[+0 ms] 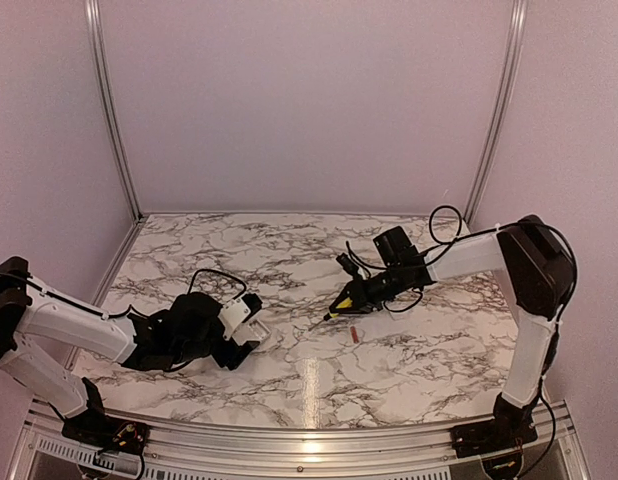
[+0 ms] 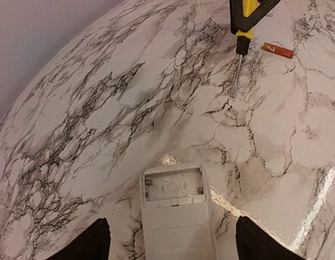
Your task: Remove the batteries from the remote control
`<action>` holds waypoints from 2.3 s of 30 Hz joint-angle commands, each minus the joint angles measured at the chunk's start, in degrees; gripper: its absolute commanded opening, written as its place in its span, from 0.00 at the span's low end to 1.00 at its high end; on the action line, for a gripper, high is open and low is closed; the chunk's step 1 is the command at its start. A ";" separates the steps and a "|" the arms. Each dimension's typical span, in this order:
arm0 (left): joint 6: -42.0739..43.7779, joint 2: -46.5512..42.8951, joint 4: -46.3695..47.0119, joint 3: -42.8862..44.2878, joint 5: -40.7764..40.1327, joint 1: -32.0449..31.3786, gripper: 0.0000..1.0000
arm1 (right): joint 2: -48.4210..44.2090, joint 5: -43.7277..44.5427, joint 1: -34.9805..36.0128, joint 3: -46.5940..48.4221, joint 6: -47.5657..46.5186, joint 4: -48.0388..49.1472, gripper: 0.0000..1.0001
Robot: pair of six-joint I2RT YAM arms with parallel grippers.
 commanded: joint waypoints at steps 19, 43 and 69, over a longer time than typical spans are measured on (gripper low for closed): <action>-0.67 -4.89 2.75 0.38 -1.36 0.24 0.89 | 2.72 8.96 0.53 5.93 -7.25 -11.77 0.58; 11.86 -23.63 -11.05 11.44 -9.22 6.63 0.89 | -19.00 33.40 0.51 23.51 -14.87 -18.46 0.99; 3.37 -18.02 20.83 -8.51 -8.33 41.12 0.99 | -48.84 70.72 -3.11 -34.14 -34.23 36.01 0.99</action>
